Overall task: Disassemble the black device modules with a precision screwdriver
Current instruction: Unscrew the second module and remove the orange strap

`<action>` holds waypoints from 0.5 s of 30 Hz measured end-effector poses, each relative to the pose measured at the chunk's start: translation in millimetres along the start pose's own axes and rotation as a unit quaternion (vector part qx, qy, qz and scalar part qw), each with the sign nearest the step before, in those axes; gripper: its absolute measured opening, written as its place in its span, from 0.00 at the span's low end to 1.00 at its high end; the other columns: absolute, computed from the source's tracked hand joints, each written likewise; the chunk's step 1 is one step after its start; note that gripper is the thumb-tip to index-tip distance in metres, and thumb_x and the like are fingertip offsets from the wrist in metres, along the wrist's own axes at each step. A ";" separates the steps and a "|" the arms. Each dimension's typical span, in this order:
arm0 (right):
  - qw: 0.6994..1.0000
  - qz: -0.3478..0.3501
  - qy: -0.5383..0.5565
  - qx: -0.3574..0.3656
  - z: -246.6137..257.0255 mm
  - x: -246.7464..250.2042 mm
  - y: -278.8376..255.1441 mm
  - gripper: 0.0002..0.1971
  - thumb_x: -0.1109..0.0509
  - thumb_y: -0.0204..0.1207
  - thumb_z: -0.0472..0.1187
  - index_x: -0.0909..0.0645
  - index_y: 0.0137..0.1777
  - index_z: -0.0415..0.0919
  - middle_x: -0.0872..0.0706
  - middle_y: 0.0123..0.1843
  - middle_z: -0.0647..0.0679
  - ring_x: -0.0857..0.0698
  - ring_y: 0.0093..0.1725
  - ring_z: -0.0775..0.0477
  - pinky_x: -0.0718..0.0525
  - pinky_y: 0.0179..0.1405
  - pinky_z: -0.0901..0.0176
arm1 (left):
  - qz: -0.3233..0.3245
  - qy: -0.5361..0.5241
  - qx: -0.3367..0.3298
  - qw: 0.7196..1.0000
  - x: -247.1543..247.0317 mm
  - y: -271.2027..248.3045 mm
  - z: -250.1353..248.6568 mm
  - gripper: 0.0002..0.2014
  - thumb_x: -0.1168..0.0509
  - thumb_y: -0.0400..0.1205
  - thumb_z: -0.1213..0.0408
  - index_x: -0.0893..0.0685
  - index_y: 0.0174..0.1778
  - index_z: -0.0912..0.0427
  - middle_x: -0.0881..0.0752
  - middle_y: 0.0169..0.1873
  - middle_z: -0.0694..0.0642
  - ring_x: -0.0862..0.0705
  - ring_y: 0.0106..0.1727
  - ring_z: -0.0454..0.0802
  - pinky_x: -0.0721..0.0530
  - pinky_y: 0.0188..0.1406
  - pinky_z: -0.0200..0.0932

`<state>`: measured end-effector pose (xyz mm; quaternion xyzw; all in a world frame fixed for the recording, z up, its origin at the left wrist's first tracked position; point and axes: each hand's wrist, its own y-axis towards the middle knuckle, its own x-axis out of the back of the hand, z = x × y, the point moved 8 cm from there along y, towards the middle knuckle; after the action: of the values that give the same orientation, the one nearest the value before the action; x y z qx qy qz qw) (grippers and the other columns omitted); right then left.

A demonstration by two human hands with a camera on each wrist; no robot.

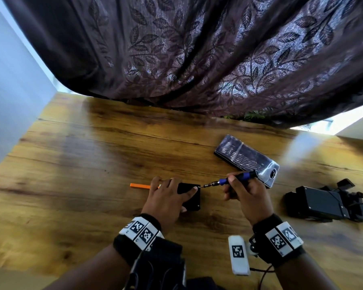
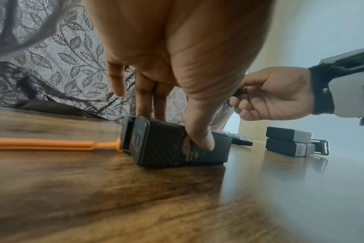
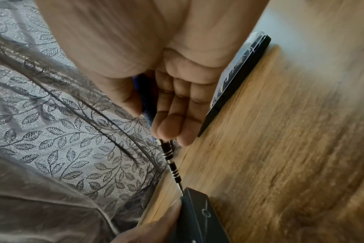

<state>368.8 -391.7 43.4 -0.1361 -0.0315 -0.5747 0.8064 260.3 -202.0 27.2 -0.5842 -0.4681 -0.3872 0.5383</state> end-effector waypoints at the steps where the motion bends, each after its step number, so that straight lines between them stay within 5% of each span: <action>1: 1.000 0.001 -0.003 0.001 0.5 -0.6 -0.5 0.08 0.31 0.84 0.41 0.14 0.53 0.36 0.09 0.39 0.37 0.12 0.39 0.25 0.11 0.49 0.25 | 0.001 0.000 0.000 1.000 0.1 0.1 0.0 0.32 0.41 0.89 0.46 0.49 0.87 0.32 0.41 0.83 0.55 0.38 0.83 0.58 0.57 0.83 0.66; 15: 0.998 0.005 -0.048 0.028 6.4 -2.1 -2.3 0.06 0.31 0.84 0.42 0.15 0.53 0.41 0.08 0.40 0.41 0.10 0.36 0.34 0.11 0.49 0.27 | 0.005 -0.014 0.002 1.000 -0.5 -0.5 0.9 0.32 0.40 0.89 0.47 0.49 0.86 0.31 0.41 0.83 0.54 0.39 0.83 0.58 0.60 0.82 0.68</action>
<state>366.7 -388.8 49.6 -0.1413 -0.0854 -0.5627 0.8100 259.6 -201.2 26.8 -0.5910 -0.4734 -0.3753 0.5346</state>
